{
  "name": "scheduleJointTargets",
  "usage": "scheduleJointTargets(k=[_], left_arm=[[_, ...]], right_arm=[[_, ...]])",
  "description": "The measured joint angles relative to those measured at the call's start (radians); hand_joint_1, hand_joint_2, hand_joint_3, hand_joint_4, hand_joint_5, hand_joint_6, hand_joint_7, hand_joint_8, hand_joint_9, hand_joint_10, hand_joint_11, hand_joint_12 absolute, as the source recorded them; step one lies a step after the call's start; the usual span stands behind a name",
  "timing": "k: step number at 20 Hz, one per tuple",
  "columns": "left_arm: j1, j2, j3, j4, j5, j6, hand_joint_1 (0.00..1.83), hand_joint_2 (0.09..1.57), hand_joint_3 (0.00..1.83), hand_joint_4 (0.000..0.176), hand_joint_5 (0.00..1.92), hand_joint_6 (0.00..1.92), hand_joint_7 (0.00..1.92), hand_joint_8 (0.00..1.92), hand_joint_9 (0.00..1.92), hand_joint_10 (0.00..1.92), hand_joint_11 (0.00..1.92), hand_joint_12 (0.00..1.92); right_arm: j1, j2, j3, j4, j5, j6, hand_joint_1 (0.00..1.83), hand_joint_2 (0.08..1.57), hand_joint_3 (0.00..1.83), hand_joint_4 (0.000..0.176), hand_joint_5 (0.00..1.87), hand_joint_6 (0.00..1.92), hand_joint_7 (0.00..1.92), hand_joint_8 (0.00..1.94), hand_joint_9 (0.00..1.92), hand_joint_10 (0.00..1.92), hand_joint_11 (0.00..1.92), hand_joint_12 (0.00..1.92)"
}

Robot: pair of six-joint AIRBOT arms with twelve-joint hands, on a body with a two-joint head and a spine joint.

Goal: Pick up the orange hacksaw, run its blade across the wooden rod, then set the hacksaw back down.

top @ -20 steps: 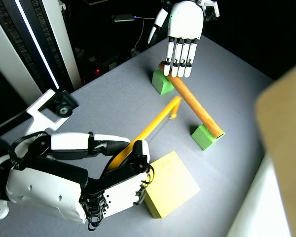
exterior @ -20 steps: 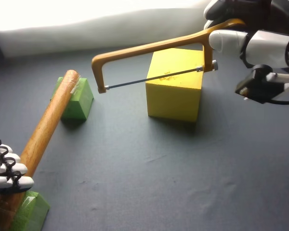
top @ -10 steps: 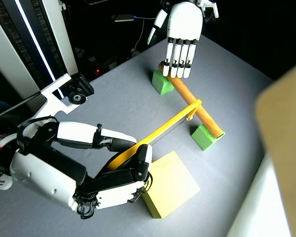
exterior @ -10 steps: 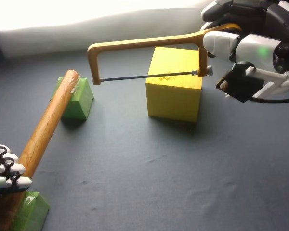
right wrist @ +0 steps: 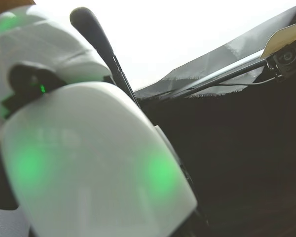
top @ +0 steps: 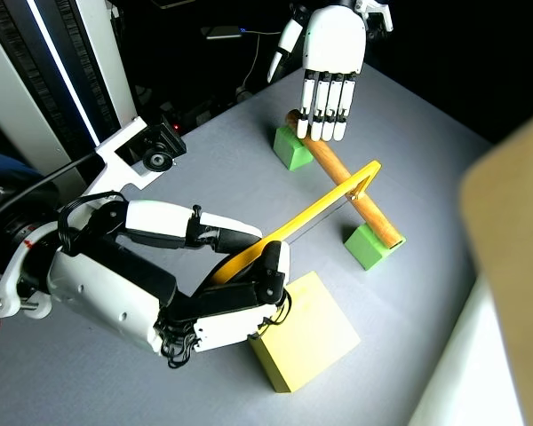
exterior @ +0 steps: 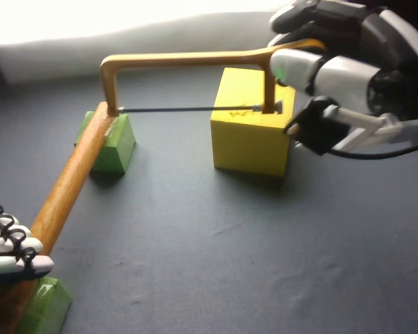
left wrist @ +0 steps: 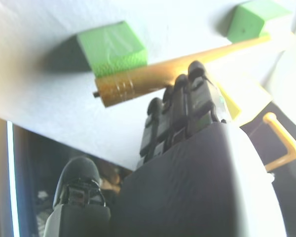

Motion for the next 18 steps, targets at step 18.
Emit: scheduleJointTargets(k=[18], left_arm=[[0.004, 0.0, -0.002, 0.003, -0.008, -0.003, 0.0, 1.22, 0.0, 0.0, 0.03, 0.0, 0.02, 0.0, 0.02, 0.0, 0.0, 0.16]], right_arm=[[0.03, -0.206, -0.005, 0.334, 0.163, -0.249, 1.36, 1.17, 0.0, 0.0, 0.8, 1.07, 0.88, 1.17, 0.85, 1.38, 0.69, 1.48]])
